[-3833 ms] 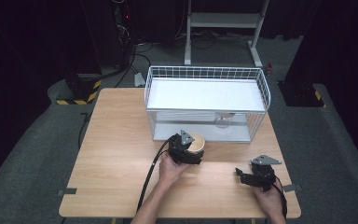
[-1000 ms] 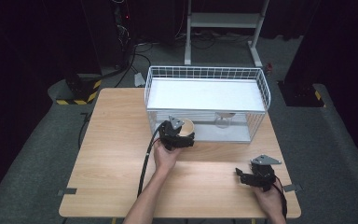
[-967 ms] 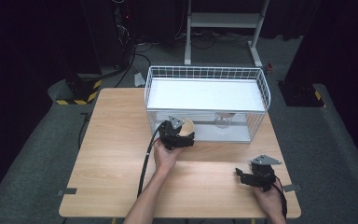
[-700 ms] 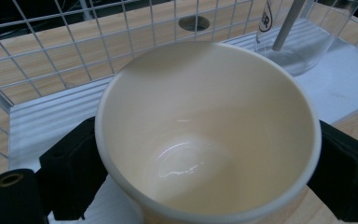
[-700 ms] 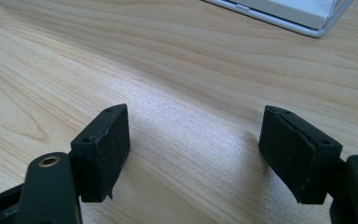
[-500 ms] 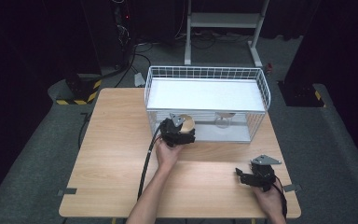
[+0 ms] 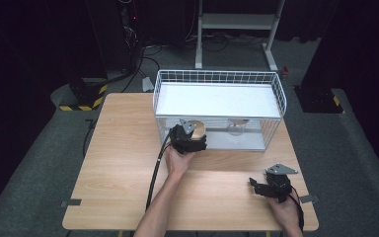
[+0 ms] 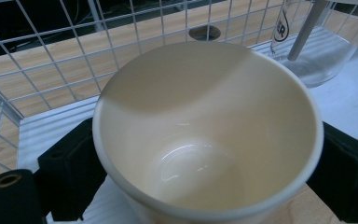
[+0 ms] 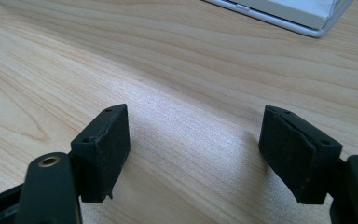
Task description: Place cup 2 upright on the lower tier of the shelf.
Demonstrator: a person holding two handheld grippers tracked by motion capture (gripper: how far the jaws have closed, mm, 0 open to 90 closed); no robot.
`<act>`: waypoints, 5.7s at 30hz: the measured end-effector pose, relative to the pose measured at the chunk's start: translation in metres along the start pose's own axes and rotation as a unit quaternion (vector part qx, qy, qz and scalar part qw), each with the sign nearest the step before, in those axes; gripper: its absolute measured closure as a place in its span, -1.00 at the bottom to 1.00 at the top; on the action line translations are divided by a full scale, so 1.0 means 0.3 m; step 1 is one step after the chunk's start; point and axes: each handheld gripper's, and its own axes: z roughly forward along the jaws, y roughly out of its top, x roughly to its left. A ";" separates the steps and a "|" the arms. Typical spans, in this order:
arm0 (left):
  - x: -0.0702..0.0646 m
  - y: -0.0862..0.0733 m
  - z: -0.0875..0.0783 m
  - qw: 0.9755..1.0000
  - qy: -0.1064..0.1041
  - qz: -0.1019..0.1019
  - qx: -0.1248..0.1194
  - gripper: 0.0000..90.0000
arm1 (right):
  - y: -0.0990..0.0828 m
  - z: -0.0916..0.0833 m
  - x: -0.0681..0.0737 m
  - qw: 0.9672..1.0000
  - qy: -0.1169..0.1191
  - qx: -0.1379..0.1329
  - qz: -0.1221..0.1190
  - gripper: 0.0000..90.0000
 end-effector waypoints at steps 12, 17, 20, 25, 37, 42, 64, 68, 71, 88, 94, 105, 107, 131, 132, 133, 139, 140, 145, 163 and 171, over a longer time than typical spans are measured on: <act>0.030 -0.006 -0.020 1.000 -0.019 -0.004 0.016 -0.90 | 0.000 0.000 0.000 1.000 0.000 0.000 0.000 -0.45; 0.026 -0.016 -0.038 1.000 -0.019 0.002 0.014 -0.80 | 0.000 0.000 0.000 1.000 0.000 0.000 0.000 -0.45; 0.024 -0.026 -0.043 1.000 -0.020 0.003 0.015 -0.76 | 0.000 0.000 0.000 1.000 0.000 0.000 0.000 -0.45; 0.023 -0.045 -0.054 1.000 -0.023 0.003 0.017 -0.67 | 0.000 0.000 0.000 1.000 0.000 0.000 0.000 -0.45; 0.024 -0.081 -0.062 0.999 -0.023 0.004 0.028 -0.49 | 0.000 0.000 0.000 1.000 0.000 0.000 0.000 -0.45; 0.026 -0.083 -0.055 0.999 -0.019 0.000 0.030 -0.32 | 0.000 0.000 0.000 1.000 0.000 0.000 0.000 -0.45; 0.052 -0.094 0.012 0.998 0.006 -0.047 0.038 -0.05 | 0.000 0.000 0.000 1.000 0.000 0.000 0.000 -0.45; 0.061 -0.096 0.023 0.998 0.011 -0.056 0.036 -0.02 | 0.000 0.000 0.000 1.000 0.000 0.001 0.000 -0.45; 0.065 -0.099 0.037 0.997 0.016 -0.054 0.047 0.01 | 0.000 0.000 0.000 1.000 0.000 0.001 0.000 -0.45; 0.070 -0.054 0.098 0.997 0.029 -0.054 0.055 0.05 | 0.000 0.000 0.000 1.000 0.000 0.001 0.000 -0.45; 0.080 -0.061 0.111 0.995 0.044 -0.071 0.058 0.10 | 0.000 0.000 0.000 1.000 0.000 0.001 0.000 -0.45; 0.092 -0.065 0.105 0.995 0.016 -0.072 0.072 -0.22 | 0.000 0.000 0.000 1.000 0.000 0.001 0.000 -0.45; 0.092 -0.069 0.093 0.995 0.017 -0.064 0.079 -0.29 | 0.000 0.000 0.000 1.000 0.000 0.001 0.000 -0.45; 0.085 -0.064 -0.059 0.998 -0.010 -0.042 0.043 -0.36 | 0.000 0.000 0.000 1.000 0.000 0.000 -0.001 -0.45; 0.082 -0.063 -0.063 0.998 -0.012 -0.044 0.042 -0.36 | 0.000 0.000 -0.001 1.000 0.000 0.000 -0.001 -0.45; 0.081 -0.063 -0.067 0.998 -0.014 -0.044 0.041 -0.36 | 0.000 0.000 0.000 1.000 0.000 0.000 -0.001 -0.45; 0.079 -0.063 -0.101 0.998 -0.022 -0.042 0.034 -0.36 | 0.000 0.000 0.000 1.000 0.000 0.000 -0.001 -0.45; 0.081 -0.064 -0.108 0.998 -0.022 -0.039 0.034 -0.36 | 0.000 0.000 0.000 1.000 0.000 0.000 -0.001 -0.45; 0.086 -0.068 -0.130 0.998 -0.027 -0.044 0.031 -0.36 | 0.000 0.000 -0.001 1.000 0.000 0.000 -0.001 -0.45; 0.084 -0.093 -0.217 0.998 -0.037 -0.036 0.025 -0.36 | 0.000 0.000 0.000 1.000 0.000 0.000 -0.001 -0.45; 0.089 -0.114 -0.249 0.998 -0.037 -0.042 0.024 -0.36 | 0.000 0.000 0.000 1.000 0.000 0.000 -0.001 -0.45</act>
